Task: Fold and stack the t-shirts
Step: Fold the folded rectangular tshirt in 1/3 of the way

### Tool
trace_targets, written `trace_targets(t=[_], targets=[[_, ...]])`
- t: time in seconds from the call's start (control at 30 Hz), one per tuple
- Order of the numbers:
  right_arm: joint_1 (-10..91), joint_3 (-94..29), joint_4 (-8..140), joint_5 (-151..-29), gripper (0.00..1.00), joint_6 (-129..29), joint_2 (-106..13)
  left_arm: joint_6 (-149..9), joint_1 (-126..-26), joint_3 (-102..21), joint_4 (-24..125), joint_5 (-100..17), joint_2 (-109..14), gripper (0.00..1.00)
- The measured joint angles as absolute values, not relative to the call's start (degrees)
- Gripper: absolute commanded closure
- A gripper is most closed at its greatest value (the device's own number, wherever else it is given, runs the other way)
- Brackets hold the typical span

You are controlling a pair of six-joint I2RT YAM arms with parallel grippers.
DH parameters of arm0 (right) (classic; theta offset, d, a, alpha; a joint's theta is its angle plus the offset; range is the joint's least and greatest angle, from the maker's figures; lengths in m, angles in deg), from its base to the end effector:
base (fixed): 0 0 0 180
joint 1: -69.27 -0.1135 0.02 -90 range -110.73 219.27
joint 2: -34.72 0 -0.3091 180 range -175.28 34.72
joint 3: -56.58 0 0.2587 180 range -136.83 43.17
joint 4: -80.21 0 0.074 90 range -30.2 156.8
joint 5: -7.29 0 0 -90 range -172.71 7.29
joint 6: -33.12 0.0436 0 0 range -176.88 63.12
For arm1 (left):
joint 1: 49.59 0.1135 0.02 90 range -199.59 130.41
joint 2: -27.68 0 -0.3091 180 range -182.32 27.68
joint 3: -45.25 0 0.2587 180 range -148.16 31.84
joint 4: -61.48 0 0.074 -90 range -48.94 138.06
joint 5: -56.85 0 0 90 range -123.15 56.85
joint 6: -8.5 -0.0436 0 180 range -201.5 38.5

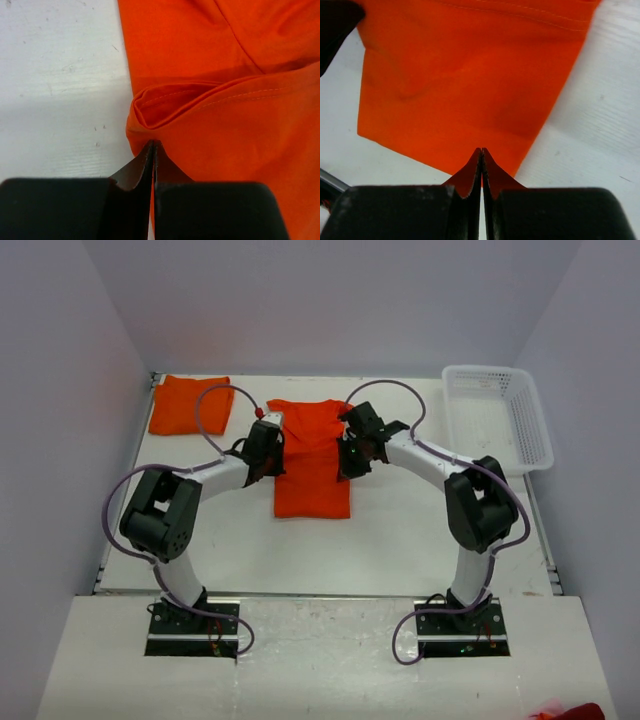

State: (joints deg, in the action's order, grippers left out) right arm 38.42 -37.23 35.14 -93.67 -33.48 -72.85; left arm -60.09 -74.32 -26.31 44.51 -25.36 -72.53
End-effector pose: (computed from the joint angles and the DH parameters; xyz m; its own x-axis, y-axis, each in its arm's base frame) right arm 0.3607 0.2251 0.2467 -0.9076 -0.0880 -0.4104 -0.2478 0.9015 0.3549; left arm 0.3511 -0.1552 0.2099 -0.7242 -0.0646 -0.6865 0.0687 0.9839 -0.1651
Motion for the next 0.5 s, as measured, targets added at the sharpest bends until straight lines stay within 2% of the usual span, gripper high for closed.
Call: trace_targets(t=[0.27, 0.5], targets=[[35.12, -38.50, 37.94, -101.82, 1.00, -31.86, -77.77, -60.09, -73.03, -29.70, 47.57, -28.57, -77.60, 1.00], [34.99, -38.41, 38.83, -102.74, 1.00, -28.98, -80.43, -60.09, -72.36, -33.57, 50.33, -30.62, -80.24, 1.00]])
